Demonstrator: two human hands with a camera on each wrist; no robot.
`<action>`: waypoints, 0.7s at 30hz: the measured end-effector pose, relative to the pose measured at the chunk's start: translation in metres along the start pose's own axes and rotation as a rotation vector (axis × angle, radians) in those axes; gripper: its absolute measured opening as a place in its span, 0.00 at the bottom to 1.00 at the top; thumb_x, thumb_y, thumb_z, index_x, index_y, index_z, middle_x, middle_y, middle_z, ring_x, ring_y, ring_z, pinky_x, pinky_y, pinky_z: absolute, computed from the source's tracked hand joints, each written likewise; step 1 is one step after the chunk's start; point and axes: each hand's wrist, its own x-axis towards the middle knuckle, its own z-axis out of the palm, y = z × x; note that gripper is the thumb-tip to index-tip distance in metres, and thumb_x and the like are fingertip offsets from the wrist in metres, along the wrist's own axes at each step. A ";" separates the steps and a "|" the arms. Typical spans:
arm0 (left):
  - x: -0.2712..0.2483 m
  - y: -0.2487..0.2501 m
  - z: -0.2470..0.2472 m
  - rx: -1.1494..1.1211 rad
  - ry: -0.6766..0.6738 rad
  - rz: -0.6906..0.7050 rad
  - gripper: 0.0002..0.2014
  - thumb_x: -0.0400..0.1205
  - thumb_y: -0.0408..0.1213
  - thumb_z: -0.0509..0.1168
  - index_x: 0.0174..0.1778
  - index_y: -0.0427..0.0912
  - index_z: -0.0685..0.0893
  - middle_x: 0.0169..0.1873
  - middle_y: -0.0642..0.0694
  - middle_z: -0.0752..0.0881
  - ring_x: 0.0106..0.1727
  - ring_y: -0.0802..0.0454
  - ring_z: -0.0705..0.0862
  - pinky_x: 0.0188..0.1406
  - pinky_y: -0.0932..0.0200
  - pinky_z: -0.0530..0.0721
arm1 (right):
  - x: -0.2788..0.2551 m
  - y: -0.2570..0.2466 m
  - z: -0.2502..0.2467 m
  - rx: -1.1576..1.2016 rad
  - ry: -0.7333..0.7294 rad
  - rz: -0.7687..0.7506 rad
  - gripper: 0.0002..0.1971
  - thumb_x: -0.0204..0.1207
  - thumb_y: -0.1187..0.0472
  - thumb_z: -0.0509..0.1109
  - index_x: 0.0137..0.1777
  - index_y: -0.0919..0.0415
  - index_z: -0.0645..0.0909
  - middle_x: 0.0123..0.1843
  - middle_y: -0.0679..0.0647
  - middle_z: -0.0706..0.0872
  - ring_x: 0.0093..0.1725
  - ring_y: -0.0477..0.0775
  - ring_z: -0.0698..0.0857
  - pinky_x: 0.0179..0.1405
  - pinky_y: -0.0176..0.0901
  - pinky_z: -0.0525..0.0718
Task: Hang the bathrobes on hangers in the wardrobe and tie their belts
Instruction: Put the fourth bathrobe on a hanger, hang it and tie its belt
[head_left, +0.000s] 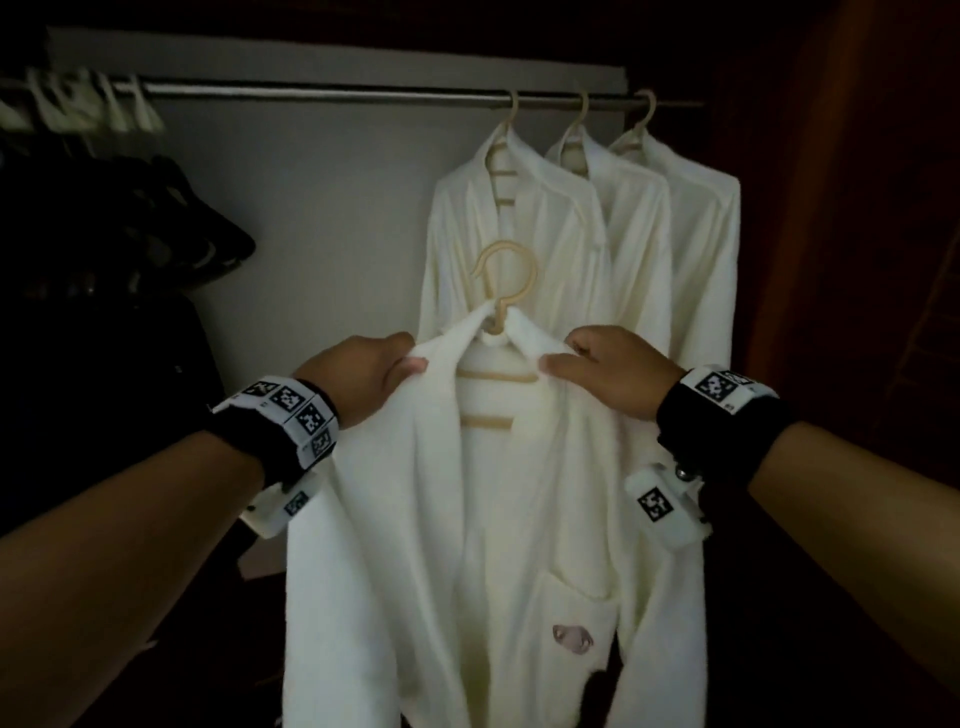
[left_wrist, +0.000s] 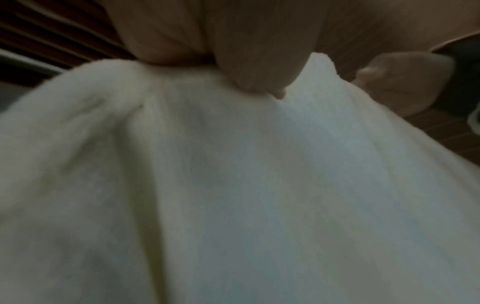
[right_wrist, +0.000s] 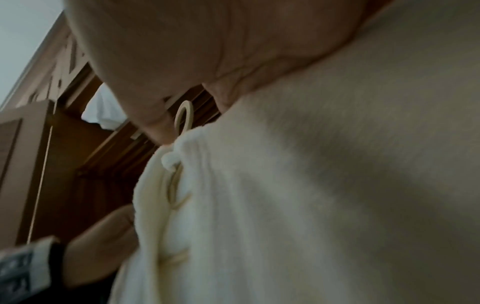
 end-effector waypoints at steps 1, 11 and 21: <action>0.003 -0.007 -0.006 0.031 0.019 -0.007 0.17 0.86 0.54 0.49 0.50 0.43 0.71 0.36 0.45 0.79 0.37 0.44 0.78 0.36 0.55 0.71 | 0.005 0.000 -0.004 -0.042 -0.036 -0.053 0.16 0.78 0.47 0.67 0.35 0.56 0.71 0.32 0.46 0.76 0.32 0.46 0.75 0.34 0.42 0.69; 0.058 -0.059 -0.044 -0.001 0.037 -0.055 0.24 0.85 0.60 0.46 0.50 0.41 0.73 0.46 0.37 0.86 0.43 0.42 0.83 0.41 0.55 0.75 | 0.065 -0.015 -0.039 -0.534 0.044 -0.141 0.17 0.84 0.40 0.49 0.53 0.53 0.68 0.39 0.49 0.80 0.37 0.54 0.80 0.36 0.45 0.79; 0.152 -0.130 -0.042 -0.018 0.057 -0.100 0.22 0.86 0.56 0.47 0.50 0.41 0.76 0.50 0.37 0.87 0.50 0.40 0.85 0.47 0.55 0.79 | 0.159 -0.054 -0.029 -0.691 0.137 -0.012 0.25 0.83 0.36 0.47 0.60 0.55 0.73 0.52 0.56 0.86 0.50 0.59 0.85 0.41 0.46 0.77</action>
